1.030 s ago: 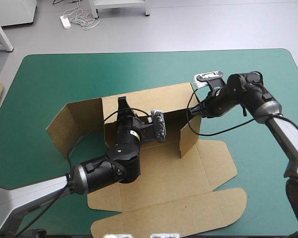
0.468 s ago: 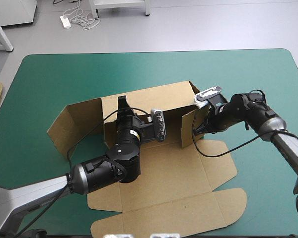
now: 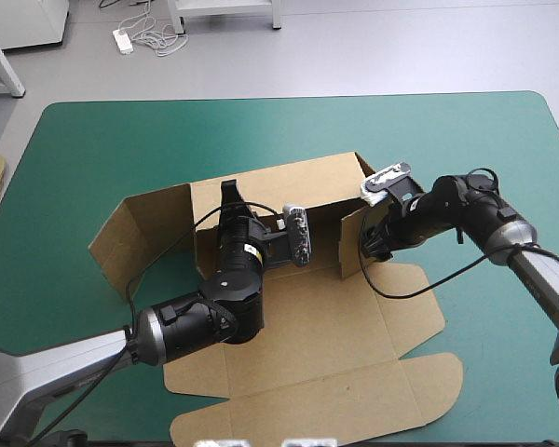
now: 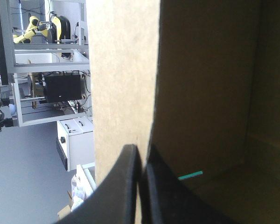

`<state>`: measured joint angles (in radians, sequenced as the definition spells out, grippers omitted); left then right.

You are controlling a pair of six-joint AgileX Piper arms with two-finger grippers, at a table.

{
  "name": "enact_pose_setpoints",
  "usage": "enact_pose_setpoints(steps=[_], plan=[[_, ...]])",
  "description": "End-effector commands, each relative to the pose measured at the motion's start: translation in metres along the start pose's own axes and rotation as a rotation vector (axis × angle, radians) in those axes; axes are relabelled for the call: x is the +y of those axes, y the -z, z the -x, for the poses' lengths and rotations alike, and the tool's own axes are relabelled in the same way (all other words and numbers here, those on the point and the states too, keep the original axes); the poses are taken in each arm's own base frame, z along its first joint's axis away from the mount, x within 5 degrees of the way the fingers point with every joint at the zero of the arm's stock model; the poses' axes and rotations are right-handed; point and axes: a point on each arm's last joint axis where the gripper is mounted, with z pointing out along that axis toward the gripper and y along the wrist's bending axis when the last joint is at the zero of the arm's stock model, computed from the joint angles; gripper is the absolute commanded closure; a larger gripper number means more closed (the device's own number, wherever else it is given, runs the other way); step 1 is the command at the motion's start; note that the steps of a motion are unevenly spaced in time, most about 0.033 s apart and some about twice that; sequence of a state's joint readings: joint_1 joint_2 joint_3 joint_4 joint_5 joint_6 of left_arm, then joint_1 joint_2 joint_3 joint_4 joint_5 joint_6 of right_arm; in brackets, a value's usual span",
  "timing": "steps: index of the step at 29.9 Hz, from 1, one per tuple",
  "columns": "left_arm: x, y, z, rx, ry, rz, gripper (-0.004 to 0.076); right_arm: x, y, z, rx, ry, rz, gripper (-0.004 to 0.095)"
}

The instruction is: Fold the box

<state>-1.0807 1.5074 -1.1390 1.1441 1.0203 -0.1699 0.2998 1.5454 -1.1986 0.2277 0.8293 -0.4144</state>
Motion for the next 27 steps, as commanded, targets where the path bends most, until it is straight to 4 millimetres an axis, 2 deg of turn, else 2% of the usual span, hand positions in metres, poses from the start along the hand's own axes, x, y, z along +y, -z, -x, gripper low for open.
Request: enact_pose_setpoints(steps=[1, 9, 16, 20, 27], plan=[[0.012, 0.009, -0.004, -0.001, 0.052, 0.026, 0.0733, 0.003, 0.023, 0.011, -0.117, 0.022, -0.005, 0.0162], [0.012, 0.009, -0.005, 0.003, 0.047, 0.027, 0.0733, 0.005, 0.024, 0.016, -0.173, 0.038, 0.010, 0.0161], [0.011, 0.009, -0.004, 0.001, 0.031, 0.023, 0.0733, 0.008, 0.047, 0.019, -0.280, 0.033, -0.013, 0.0167], [0.011, 0.009, -0.004, 0.000, 0.031, 0.023, 0.0733, 0.010, 0.050, 0.020, -0.292, 0.025, 0.001, 0.0167], [0.011, 0.009, -0.004, 0.000, 0.028, 0.023, 0.0732, 0.031, 0.048, 0.029, -0.342, 0.098, 0.006, 0.0170]])
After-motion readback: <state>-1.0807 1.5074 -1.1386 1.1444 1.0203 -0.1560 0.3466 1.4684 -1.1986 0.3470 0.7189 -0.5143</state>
